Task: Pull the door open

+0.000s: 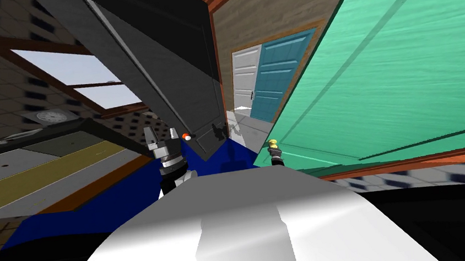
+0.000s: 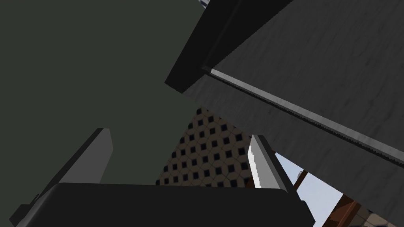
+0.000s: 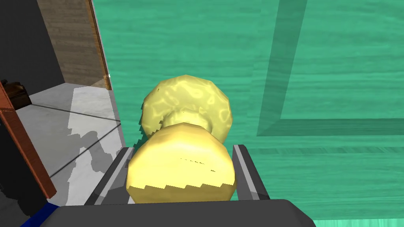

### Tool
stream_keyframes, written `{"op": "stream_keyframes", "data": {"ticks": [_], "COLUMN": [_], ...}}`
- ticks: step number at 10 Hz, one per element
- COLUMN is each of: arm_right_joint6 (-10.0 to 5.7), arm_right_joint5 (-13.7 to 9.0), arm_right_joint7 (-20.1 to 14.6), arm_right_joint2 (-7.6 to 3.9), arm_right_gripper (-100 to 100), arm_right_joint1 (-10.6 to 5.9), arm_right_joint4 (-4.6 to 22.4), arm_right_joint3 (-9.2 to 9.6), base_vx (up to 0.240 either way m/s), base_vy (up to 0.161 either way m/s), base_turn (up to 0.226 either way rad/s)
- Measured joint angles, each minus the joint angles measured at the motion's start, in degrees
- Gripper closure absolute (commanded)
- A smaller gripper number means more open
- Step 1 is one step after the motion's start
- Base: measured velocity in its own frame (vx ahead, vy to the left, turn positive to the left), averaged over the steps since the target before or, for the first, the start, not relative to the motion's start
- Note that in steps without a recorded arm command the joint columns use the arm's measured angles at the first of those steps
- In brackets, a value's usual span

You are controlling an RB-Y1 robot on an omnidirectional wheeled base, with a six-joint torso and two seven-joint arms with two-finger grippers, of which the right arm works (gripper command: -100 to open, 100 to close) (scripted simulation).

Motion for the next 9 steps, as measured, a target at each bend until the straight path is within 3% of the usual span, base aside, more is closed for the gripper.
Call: {"op": "stream_keyframes", "data": {"ticks": [3, 9], "arm_right_joint6": [-0.31, -1.40], "arm_right_joint5": [0.9, 3.5], "arm_right_joint7": [-1.6, -6.1], "arm_right_joint2": [-0.46, -3.19], "arm_right_gripper": [100, 100], "arm_right_joint1": [0.73, 2.26], "arm_right_joint4": [-0.1, -1.5], "arm_right_joint3": [1.72, 5.91], "base_vx": [-0.181, -0.243], "base_vy": [-0.011, -0.015], "base_turn": [0.075, 0.090]}}
